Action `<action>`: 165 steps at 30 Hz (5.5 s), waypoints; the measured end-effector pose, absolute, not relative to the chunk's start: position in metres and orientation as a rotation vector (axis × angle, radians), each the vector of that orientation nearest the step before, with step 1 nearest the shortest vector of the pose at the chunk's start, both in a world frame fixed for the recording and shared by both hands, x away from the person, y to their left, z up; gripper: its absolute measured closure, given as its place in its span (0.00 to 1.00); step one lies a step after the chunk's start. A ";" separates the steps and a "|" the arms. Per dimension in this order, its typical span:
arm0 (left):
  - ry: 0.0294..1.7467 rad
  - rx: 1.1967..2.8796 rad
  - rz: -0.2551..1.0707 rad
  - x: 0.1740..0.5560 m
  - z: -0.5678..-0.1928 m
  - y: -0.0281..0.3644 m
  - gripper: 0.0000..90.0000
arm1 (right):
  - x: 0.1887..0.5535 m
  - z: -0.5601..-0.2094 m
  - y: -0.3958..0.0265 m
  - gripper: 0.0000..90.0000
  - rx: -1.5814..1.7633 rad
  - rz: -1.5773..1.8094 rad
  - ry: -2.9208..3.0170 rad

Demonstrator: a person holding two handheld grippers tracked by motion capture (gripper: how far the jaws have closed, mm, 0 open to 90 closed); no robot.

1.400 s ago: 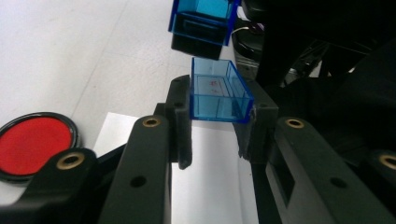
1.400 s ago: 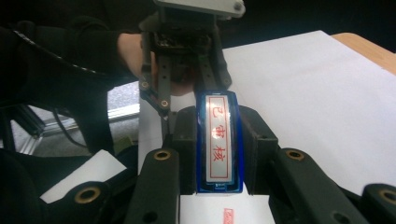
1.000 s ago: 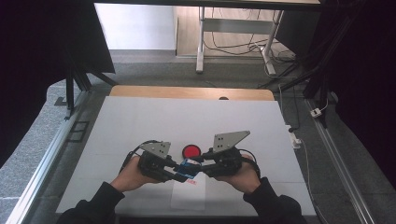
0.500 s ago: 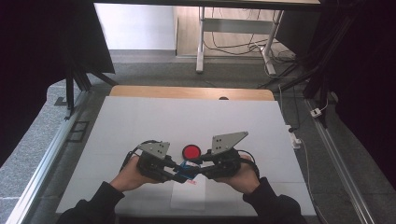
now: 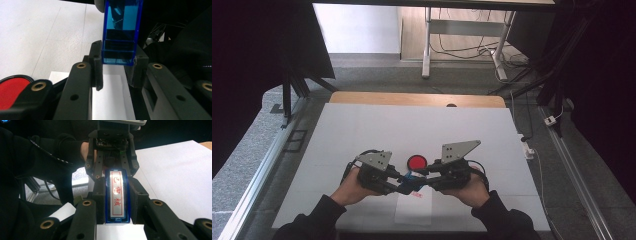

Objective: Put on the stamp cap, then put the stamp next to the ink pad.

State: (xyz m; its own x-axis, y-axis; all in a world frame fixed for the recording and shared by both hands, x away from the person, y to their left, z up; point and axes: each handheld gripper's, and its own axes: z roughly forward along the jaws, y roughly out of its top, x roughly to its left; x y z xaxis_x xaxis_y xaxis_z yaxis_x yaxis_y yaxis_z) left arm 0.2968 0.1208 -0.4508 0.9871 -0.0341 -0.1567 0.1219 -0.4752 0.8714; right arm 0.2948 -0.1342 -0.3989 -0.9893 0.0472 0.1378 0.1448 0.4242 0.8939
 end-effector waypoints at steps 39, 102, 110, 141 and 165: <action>0.457 2.147 0.077 0.264 -0.452 0.147 0.17 | 0.292 -0.397 -0.139 0.79 -0.244 -1.621 -2.718; 1.013 2.052 0.295 0.193 -0.474 0.247 0.00 | 0.299 -0.402 -0.162 0.79 -0.493 -1.566 -2.842; 1.024 2.078 0.305 0.192 -0.474 0.245 0.00 | 0.307 -0.407 -0.175 0.79 -0.590 -1.556 -2.859; 1.062 2.093 0.320 0.192 -0.475 0.246 0.00 | 0.339 -0.427 -0.215 0.79 -0.918 -1.432 -2.984; 1.058 2.110 0.324 0.192 -0.475 0.244 0.01 | 0.360 -0.452 -0.227 0.79 -1.040 -1.271 -3.077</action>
State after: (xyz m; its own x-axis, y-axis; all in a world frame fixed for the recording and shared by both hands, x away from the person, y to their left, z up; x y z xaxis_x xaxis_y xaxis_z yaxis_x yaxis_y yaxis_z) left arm 0.1922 0.2438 -0.4748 0.6281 0.7719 -0.0977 0.5849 -0.3857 0.7135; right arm 0.3599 -0.2274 -0.4520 -0.7683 0.6340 -0.0882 0.3869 0.5697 0.7251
